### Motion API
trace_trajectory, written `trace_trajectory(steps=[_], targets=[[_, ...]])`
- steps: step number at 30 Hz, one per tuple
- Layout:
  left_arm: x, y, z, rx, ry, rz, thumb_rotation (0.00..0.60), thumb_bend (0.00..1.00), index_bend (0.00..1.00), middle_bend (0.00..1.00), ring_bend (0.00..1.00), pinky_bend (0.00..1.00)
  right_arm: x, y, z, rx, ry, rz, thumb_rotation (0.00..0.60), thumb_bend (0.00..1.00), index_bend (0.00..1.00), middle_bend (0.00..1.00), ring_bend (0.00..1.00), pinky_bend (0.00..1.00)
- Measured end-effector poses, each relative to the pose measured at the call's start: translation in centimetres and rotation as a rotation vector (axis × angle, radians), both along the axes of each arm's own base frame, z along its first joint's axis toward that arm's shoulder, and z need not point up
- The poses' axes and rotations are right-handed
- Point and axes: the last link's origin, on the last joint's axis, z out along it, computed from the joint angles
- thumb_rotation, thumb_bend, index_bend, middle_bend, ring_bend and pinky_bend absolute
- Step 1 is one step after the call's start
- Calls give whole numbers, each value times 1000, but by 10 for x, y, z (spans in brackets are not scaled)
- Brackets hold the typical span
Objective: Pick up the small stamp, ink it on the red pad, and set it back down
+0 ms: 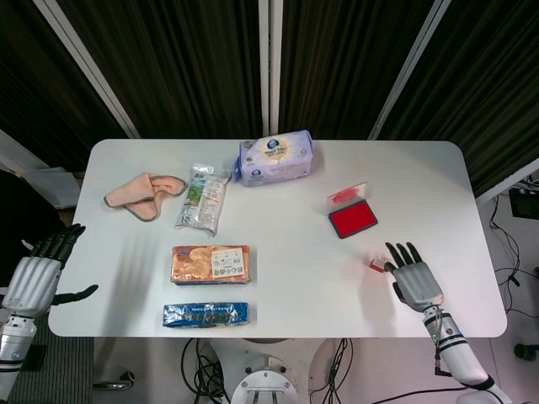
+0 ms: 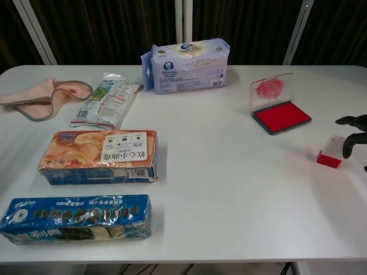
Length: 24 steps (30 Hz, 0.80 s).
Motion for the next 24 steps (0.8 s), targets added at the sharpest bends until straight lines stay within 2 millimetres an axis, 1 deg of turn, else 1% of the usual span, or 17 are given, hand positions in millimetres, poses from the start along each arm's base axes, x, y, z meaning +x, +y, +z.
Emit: trace_trajectory(steps=[14,24], targets=[[1,0,1,2,0,-3,495,19,52,72,77,181,-2,2,-1,7,3,-2,600,431,376,0,0,0],[0,-1,3,6,-3,-2,499,20,53,73,78,181,-4,3,4,1,13,-7,600,432,394,0,0,0]])
